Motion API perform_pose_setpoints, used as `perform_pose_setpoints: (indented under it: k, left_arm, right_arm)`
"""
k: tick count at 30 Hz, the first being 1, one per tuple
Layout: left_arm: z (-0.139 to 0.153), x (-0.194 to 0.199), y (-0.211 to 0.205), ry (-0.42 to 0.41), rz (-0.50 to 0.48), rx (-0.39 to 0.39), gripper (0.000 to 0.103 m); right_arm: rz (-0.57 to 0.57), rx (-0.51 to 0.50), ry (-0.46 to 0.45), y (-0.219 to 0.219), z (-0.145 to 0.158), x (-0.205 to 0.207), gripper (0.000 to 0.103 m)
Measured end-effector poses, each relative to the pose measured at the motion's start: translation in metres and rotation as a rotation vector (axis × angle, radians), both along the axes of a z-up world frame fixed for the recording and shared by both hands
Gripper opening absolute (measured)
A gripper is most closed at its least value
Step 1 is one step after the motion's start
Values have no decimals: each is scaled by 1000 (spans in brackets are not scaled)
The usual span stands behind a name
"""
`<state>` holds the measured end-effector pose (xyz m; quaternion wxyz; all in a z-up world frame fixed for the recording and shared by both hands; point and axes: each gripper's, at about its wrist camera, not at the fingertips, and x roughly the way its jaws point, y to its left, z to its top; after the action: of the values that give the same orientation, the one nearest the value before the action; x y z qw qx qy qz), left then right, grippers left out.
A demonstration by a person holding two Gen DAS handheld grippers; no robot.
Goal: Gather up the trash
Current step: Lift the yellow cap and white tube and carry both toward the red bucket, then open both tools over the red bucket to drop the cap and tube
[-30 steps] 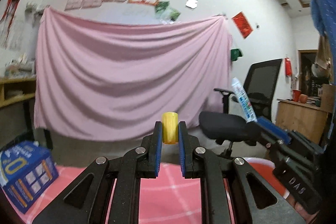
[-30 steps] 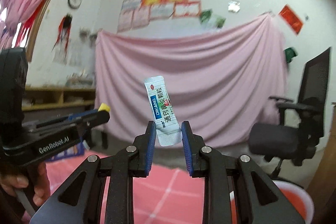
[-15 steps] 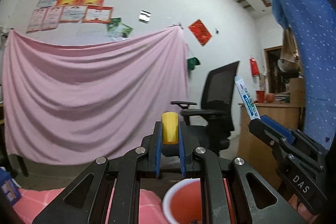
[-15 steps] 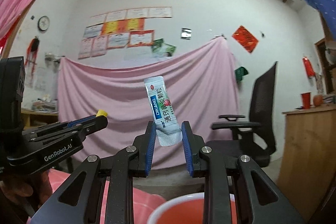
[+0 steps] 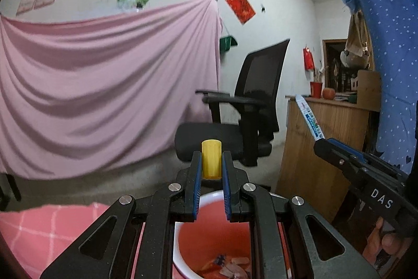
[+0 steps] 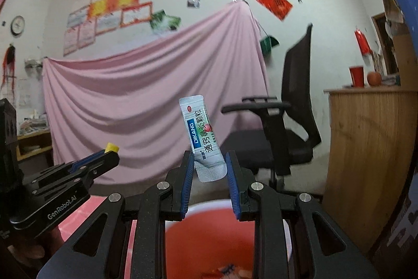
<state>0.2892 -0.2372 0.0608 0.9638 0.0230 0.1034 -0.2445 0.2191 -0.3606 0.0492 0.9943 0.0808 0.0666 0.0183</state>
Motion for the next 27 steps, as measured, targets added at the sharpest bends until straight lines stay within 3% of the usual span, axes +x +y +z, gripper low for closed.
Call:
perform_pose_setpoints:
  k: [11,27]
  left_arm:
    - [-27,25,-9,170,-6,69,12]
    - [-52,53,-17,382,-18,132,12]
  right_arm:
    - [19,-14,104,4,-11,12,23]
    - [21,37,390,-2,-47,44,24]
